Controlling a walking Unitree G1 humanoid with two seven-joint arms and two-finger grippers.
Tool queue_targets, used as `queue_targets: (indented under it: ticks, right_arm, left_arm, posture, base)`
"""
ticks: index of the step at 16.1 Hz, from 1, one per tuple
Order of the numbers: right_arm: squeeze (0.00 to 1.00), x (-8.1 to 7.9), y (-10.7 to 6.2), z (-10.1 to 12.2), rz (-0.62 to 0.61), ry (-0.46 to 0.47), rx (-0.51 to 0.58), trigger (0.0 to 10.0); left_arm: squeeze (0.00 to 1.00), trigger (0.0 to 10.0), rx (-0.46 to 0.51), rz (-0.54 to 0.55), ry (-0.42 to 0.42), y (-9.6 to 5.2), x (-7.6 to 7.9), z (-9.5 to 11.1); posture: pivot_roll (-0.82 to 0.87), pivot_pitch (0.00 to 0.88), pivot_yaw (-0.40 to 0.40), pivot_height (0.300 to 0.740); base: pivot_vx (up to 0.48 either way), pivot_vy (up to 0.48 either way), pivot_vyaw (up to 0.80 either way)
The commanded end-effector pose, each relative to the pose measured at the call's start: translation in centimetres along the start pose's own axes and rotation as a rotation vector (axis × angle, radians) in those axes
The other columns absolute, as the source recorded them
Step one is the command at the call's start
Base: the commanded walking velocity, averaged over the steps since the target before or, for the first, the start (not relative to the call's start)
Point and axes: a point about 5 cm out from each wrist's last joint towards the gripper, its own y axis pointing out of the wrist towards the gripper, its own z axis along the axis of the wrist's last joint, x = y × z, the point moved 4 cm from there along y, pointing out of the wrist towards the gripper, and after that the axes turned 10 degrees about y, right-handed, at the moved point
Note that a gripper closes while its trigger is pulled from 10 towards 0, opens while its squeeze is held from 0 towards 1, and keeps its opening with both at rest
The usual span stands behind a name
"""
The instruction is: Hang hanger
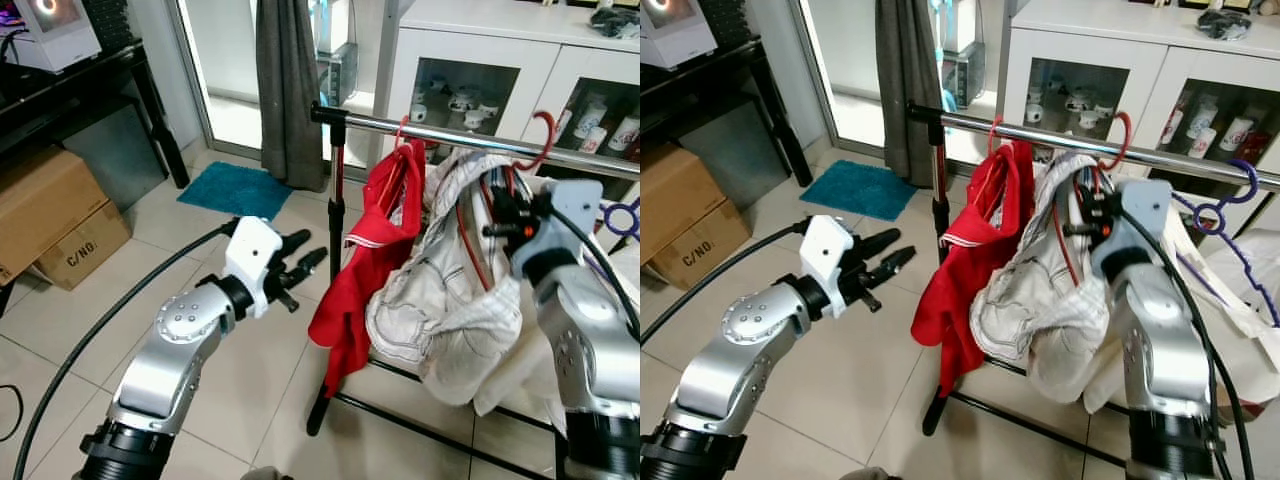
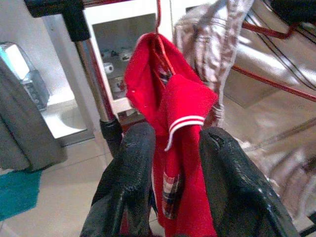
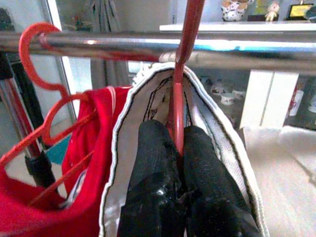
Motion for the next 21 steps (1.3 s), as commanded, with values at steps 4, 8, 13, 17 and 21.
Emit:
queue_targets:
  ticks: [4, 8, 13, 17, 21]
  right_arm:
    - [0.00, -1.1, -0.5, 1.1, 0.012, -0.018, 0.075, 0.0]
    - [0.00, -2.2, -0.6, 0.3, 0.059, -0.125, 0.055, 0.0]
    - [0.00, -2.3, -0.5, 0.1, 0.067, -0.079, 0.047, 0.0]
    - [0.00, -2.1, -0.5, 0.1, 0.056, -0.077, 0.051, 0.0]
    - [0.00, -2.0, -0.5, 0.1, 0.053, -0.076, 0.052, 0.0]
  left_arm:
    - [0.00, 10.0, 0.002, 0.019, 0.010, 0.1, -0.2, 0.2]
    - [0.00, 10.0, 0.003, 0.024, 0.017, 0.3, -0.2, 0.2]
    - [0.00, 10.0, 0.001, 0.033, 0.020, 0.3, -0.3, 0.2]
    - [0.00, 10.0, 0.002, 0.034, 0.020, 0.3, -0.3, 0.2]
    - [0.00, 10.0, 0.002, 0.034, 0.023, 0.4, -0.3, 0.1]
  posture:
    - [-0.04, 0.000, 0.022, 0.740]
    - [-0.04, 0.000, 0.022, 0.740]
    - [-0.04, 0.000, 0.015, 0.740]
    - [-0.04, 0.000, 0.015, 0.740]
    - [-0.04, 0.000, 0.013, 0.740]
  base:
    - [0.000, 0.000, 0.00]
    - [0.000, 0.000, 0.00]
    - [0.000, 0.000, 0.00]
    - [-0.135, 0.000, 0.00]
    - [-0.270, 0.000, 0.00]
